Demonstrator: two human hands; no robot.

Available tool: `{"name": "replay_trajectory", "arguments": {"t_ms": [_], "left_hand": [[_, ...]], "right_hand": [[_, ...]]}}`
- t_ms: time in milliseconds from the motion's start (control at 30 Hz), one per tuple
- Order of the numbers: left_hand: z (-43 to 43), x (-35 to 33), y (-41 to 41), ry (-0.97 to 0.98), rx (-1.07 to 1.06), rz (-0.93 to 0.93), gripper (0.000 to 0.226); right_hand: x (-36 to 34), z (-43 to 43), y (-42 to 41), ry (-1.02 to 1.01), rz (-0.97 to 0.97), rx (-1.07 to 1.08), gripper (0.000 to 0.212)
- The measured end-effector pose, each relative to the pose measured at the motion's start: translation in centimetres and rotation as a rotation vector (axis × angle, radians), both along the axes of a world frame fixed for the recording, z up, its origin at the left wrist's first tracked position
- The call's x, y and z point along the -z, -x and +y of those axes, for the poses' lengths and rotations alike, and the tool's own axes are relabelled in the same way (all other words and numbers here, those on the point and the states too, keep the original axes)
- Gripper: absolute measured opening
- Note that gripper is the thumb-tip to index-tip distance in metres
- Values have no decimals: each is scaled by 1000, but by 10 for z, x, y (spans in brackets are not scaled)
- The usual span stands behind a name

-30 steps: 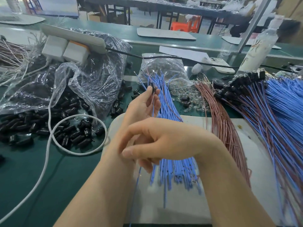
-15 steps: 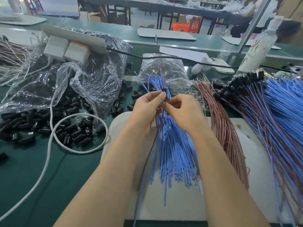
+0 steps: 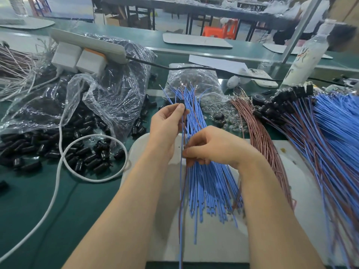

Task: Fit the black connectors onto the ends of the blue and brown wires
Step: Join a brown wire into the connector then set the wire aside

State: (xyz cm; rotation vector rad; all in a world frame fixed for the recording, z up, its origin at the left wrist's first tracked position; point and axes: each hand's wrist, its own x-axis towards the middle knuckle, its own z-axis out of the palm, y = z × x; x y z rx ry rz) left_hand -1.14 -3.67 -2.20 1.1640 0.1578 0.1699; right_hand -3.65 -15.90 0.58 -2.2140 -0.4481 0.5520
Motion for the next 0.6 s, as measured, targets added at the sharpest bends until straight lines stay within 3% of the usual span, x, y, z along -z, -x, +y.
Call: {"name": "replay_trajectory", "arguments": {"t_ms": [133,300,433,533,600], "left_hand": [[3,2,-2,44,-49,35,14],[13,5,-6,35,-116,83,14],[20,7,-9,-34,-157,77,13],[19,8,-8,-38,-128,81,12],[16,7,-8,-19,-99,78,12]], "right_hand": [[-4,1,4,7,39,-58,16],[-8,2,5,-371,196,115,12],[-7,-3,-1,-497,164,288,24],[-7,-6,2,-454,198,143,25],[-6,-3,5,-284,169,1,22]]}}
